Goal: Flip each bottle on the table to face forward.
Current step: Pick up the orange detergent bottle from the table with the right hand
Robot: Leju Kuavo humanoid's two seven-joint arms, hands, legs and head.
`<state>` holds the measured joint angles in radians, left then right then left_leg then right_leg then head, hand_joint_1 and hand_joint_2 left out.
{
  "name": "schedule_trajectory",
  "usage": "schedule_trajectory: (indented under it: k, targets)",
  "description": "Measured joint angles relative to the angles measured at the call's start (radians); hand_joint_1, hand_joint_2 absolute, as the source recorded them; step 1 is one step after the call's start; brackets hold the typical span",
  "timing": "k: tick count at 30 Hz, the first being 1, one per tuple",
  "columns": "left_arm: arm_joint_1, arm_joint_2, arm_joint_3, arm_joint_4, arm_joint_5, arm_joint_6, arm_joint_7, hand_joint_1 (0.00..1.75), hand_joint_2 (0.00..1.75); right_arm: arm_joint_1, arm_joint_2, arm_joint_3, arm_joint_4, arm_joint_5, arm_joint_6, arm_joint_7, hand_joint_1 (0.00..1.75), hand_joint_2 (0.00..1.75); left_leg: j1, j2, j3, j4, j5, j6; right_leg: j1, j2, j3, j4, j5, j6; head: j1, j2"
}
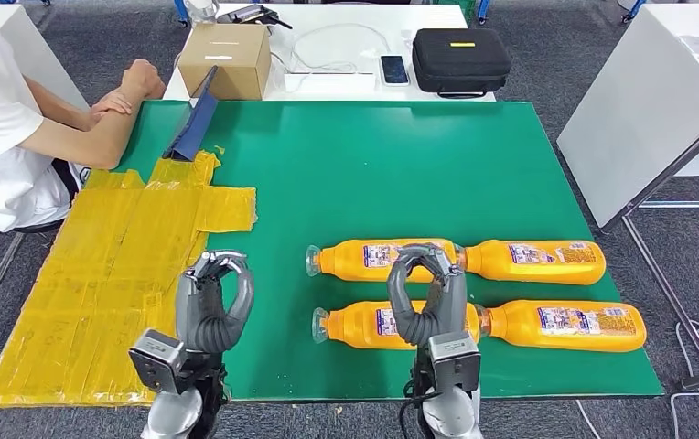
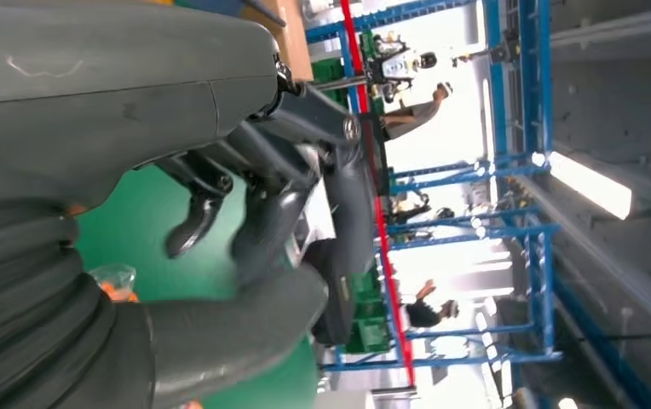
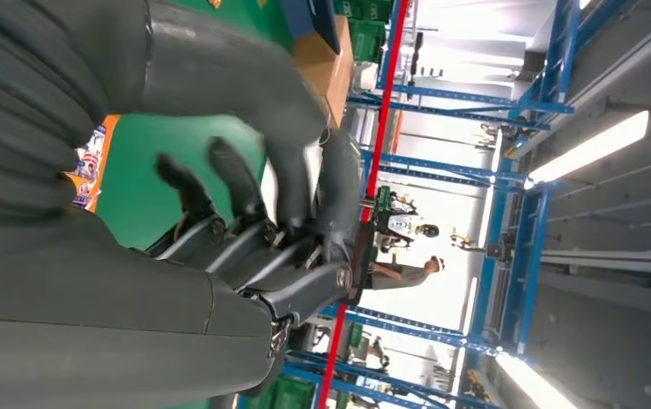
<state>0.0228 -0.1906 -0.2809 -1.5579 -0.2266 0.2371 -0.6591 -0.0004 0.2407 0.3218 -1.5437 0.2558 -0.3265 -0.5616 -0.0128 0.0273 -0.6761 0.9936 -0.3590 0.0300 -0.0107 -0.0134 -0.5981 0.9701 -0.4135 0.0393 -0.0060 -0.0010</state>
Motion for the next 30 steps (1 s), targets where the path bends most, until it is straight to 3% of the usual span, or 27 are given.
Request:
schedule_trajectory:
  k: [8,23,26,30]
  targets:
    - [-0.028,0.003,0.019,0.012,-0.004,-0.007,0.055,0.00,1.75,-0.058,-0.026,-0.004,0.043,0.207,-0.057,0.127,0.00,1.75,0.000,0.000,0.000,0.000,0.000,0.000,0.000,0.000,0.000,0.000,0.000,0.000,0.000,0.000]
    - [-0.041,0.009,0.039,0.024,0.004,-0.014,0.061,0.00,1.75,-0.089,-0.054,-0.012,0.090,0.237,-0.063,0.147,0.00,1.75,0.000,0.000,0.000,0.000,0.000,0.000,0.000,0.000,0.000,0.000,0.000,0.000,0.000,0.000]
    - [-0.043,0.009,0.048,0.028,0.012,-0.025,0.071,0.00,1.75,-0.106,-0.068,-0.012,0.106,0.337,-0.066,0.214,0.00,1.75,0.000,0.000,0.000,0.000,0.000,0.000,0.000,0.000,0.000,0.000,0.000,0.000,0.000,0.000]
    - [-0.052,0.008,0.070,0.034,0.024,-0.062,0.091,0.00,1.75,-0.174,-0.105,-0.012,0.187,0.579,-0.070,0.351,0.00,1.75,0.000,0.000,0.000,0.000,0.000,0.000,0.000,0.000,0.000,0.000,0.000,0.000,0.000,0.000]
